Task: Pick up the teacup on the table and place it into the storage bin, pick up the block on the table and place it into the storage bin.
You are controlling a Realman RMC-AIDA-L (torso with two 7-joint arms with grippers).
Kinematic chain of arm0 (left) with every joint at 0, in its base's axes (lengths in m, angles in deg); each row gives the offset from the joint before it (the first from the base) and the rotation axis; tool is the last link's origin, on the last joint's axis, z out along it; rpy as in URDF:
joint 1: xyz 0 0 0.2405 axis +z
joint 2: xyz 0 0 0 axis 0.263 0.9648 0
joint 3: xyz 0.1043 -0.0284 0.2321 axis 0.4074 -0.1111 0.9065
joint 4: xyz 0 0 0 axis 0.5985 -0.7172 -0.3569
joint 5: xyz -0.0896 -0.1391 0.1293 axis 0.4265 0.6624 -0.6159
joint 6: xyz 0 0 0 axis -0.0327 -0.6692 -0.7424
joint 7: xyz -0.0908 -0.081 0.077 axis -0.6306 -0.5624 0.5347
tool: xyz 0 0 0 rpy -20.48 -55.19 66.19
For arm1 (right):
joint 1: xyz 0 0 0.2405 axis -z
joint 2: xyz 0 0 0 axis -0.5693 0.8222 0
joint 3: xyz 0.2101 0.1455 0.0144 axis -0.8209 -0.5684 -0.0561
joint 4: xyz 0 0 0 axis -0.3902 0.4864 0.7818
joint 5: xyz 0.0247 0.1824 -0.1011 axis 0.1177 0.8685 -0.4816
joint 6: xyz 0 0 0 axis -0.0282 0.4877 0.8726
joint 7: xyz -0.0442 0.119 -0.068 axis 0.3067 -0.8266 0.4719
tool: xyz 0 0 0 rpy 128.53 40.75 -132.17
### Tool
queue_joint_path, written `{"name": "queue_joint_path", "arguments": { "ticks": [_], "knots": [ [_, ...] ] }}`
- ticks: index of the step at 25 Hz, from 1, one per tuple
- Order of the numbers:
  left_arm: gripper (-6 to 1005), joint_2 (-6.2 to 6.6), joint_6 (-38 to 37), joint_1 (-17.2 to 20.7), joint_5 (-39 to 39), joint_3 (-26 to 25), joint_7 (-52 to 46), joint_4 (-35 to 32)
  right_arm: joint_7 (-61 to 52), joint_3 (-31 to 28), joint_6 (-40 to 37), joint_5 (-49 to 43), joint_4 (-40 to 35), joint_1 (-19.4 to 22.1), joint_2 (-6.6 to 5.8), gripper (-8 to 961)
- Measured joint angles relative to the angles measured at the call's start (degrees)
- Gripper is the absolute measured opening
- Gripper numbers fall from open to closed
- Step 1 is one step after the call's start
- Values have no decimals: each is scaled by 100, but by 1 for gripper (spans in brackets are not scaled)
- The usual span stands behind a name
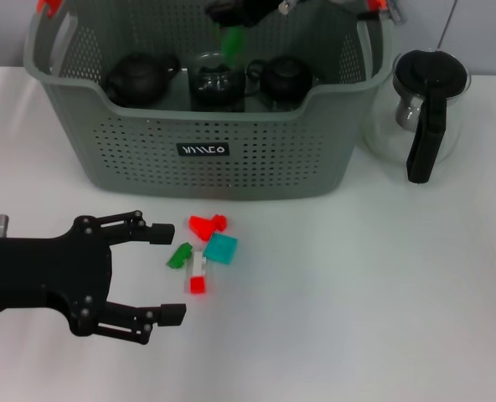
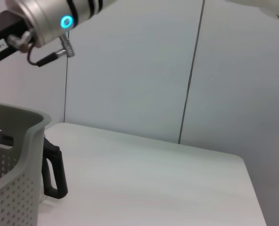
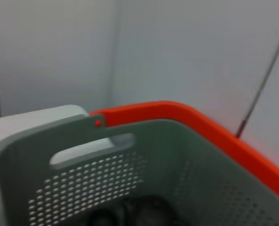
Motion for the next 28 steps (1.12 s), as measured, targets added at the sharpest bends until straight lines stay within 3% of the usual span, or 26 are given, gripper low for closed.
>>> {"name": "queue_joint_path", "arguments": {
  "ticks": [3,7,10,14,21,28],
  "knots": [
    [956,0,12,0,-1,-12,1,7,-6,115,318,16,-2,21,6,500],
    [956,0,18,0,25,-25,1,8,-5,132,432,259,-120,103,4,659],
    [956,1,18,0,41,-64,3,8,44,133,24,597,-537,378,-7,779],
    [956,0,17,0,46,-129,73,8,70,171,-1048,958,-1564,1053,-13,944],
    [956,-10,20,35,12,-174,293,8,86,102,-2985,1285,-2881,2229,-55,947],
    [955,-12,55,12,5,-175,379,85,686,463,-3368,1268,-2240,2611,-10,946]
  ]
}}
